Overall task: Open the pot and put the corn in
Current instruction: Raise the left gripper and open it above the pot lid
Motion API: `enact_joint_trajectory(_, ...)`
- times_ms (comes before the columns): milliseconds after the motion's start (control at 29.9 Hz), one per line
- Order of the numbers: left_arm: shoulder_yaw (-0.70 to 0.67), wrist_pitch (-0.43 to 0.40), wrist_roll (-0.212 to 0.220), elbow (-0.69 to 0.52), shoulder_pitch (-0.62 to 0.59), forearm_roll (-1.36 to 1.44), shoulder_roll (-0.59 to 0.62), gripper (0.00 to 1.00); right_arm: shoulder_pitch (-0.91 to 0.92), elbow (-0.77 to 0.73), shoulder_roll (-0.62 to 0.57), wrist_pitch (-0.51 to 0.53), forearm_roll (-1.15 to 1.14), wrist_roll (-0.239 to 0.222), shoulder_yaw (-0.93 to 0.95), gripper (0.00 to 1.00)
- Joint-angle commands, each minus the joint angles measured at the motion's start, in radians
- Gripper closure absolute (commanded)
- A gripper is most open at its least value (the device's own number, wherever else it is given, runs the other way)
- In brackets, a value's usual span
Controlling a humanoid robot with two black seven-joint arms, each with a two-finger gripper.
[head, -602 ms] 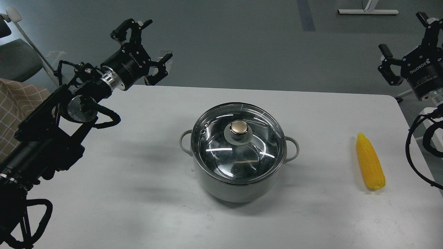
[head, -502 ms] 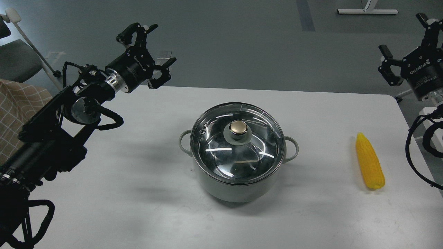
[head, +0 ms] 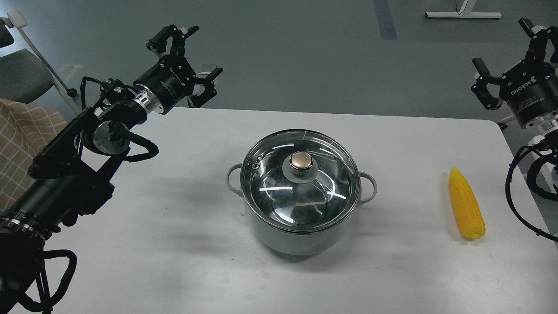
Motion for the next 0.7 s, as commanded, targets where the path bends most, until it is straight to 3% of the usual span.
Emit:
enact_joint_trajectory(0,-0.044,0.032,-0.001,0.054,-0.012,0.0,-0.005,0.01,-0.001,-0.001,0.001,0.0,0.0,0.0,0.0,0.0)
enact_joint_trajectory(67,-0.047,0.072,-0.006,0.084,-0.014,-0.002,-0.017,0.01,0.001,-0.001,0.002,0.0,0.0,0.0,0.0,0.0)
enact_joint_trajectory(201,-0.035,0.097,-0.066,0.089,-0.009,-0.002,-0.041,0.01,0.001,-0.001,0.001,0.0,0.0,0.0,0.0,0.0)
enact_joint_trajectory(435,-0.04,0.179,-0.078,0.08,-0.015,0.0,-0.045,0.01,0.001,-0.001,0.001,0.0,0.0,0.0,-0.002,0.0)
enact_joint_trajectory(502,-0.029,0.181,-0.128,0.085,-0.012,0.013,-0.052,0.01,0.001,-0.001,0.001,0.0,0.0,0.0,-0.002,0.0)
enact_joint_trajectory(569,-0.009,0.178,-0.229,0.083,-0.003,0.044,-0.06,0.01,-0.002,0.0,0.002,0.0,0.0,0.0,-0.002,0.0)
enact_joint_trajectory(669,0.025,0.175,-0.251,0.078,0.003,0.092,-0.06,0.01,-0.002,0.0,0.002,0.0,0.0,0.0,-0.002,0.0)
